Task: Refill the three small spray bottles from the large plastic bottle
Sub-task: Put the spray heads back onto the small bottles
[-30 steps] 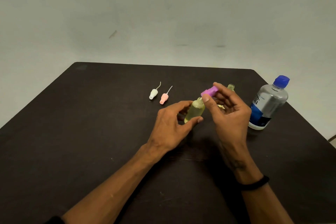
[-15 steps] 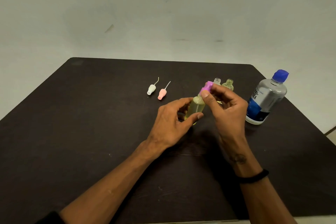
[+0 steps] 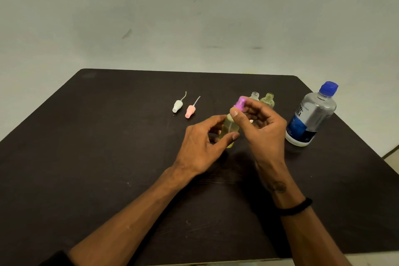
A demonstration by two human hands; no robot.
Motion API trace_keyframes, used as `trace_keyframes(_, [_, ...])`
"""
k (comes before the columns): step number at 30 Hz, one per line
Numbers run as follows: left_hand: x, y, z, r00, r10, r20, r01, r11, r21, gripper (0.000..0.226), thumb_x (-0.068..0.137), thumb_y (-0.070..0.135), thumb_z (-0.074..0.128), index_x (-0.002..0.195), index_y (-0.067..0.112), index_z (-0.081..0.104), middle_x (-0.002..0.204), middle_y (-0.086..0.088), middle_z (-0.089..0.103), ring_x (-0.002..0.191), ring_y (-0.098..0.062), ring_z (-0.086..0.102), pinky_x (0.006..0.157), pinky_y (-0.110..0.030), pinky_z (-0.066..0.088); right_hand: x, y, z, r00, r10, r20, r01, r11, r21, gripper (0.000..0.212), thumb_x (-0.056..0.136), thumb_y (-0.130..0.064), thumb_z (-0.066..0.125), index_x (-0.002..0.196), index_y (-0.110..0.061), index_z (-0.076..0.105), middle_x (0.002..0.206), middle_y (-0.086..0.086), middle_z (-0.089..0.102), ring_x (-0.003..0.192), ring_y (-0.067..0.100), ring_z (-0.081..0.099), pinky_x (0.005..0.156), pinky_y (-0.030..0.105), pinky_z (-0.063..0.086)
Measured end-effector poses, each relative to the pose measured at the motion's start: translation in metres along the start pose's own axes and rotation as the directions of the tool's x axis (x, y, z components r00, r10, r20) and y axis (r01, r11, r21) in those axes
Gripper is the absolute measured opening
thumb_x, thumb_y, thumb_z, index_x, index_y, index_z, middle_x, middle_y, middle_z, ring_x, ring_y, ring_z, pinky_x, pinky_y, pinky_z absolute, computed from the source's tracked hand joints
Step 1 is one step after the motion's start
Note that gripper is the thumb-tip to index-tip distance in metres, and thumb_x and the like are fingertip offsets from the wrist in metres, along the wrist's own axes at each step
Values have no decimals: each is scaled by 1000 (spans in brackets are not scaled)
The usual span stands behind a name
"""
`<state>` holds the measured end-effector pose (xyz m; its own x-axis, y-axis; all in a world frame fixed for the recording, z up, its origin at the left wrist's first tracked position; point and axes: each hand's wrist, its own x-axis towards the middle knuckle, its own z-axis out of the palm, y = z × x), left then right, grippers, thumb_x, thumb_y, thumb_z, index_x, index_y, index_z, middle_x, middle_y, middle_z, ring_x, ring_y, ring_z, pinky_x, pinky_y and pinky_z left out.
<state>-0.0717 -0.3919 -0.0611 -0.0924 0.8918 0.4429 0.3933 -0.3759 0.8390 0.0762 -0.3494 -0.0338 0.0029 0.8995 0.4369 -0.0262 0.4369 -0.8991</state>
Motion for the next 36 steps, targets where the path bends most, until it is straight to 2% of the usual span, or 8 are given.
trace_keyframes(4, [1, 1, -1, 1000, -4, 29, 6, 998, -60, 42, 94, 27, 78, 135, 18, 68, 109, 5, 78, 102, -13, 74, 88, -37, 63, 1, -4, 0, 993, 116, 23, -118, 976, 181, 50, 86, -34, 77, 132, -16, 70, 119, 2, 78, 116, 20, 73, 99, 45, 60])
trace_keyframes(8, [2, 3, -2, 995, -18, 102, 31, 991, -127, 36, 99, 23, 73, 134, 18, 69, 114, 2, 78, 108, -12, 74, 95, -39, 61, 5, -6, -5, 967, 228, 116, -253, 919, 304, 38, 105, -22, 56, 138, -6, 63, 127, 13, 74, 125, 27, 68, 112, 60, 48])
trace_keyframes(10, [2, 3, -2, 989, -31, 141, 53, 986, -159, 34, 100, 24, 71, 133, 16, 68, 114, 0, 78, 109, -15, 74, 98, -42, 60, 5, -7, -8, 948, 265, 176, -310, 892, 329, 35, 107, -14, 48, 138, -3, 62, 127, 16, 74, 126, 29, 67, 114, 60, 46])
trace_keyframes(13, [3, 3, -2, 983, -41, 180, 80, 974, -214, 34, 101, 21, 68, 134, 12, 67, 117, -2, 77, 112, -17, 74, 101, -43, 59, 5, -10, -8, 930, 282, 235, -354, 857, 375, 37, 100, -13, 55, 134, -1, 64, 125, 19, 74, 125, 30, 68, 111, 55, 50])
trace_keyframes(19, [4, 1, -4, 984, -34, 175, 72, 974, -214, 35, 100, 18, 70, 134, 10, 67, 117, -1, 77, 111, -13, 74, 97, -30, 59, 2, -10, -5, 951, 249, 182, -301, 881, 366, 46, 86, -13, 73, 130, 0, 66, 118, 16, 77, 116, 28, 73, 104, 50, 57])
trace_keyframes(27, [4, -3, -3, 980, -48, 193, 85, 978, -190, 41, 98, 26, 72, 137, 14, 66, 119, 0, 77, 114, -17, 73, 101, -45, 59, 1, -13, -4, 948, 288, 138, -319, 870, 375, 44, 72, -14, 83, 115, -14, 74, 109, 5, 79, 107, 18, 74, 106, 48, 55])
trace_keyframes(31, [6, -1, -4, 977, -61, 205, 109, 965, -237, 36, 101, 20, 67, 136, 10, 65, 119, -6, 77, 114, -22, 73, 104, -44, 58, 1, -18, -3, 919, 331, 214, -394, 809, 436, 53, 88, -29, 70, 136, -8, 64, 130, 10, 73, 121, 19, 70, 106, 45, 55])
trace_keyframes(36, [7, -2, -9, 960, -86, 268, 166, 942, -292, 31, 104, 12, 61, 134, 4, 64, 121, -21, 73, 119, -36, 69, 104, -44, 57, 2, -18, -5, 897, 335, 288, -434, 791, 431, 39, 105, -28, 51, 135, -7, 64, 134, 15, 70, 126, 26, 66, 105, 42, 55])
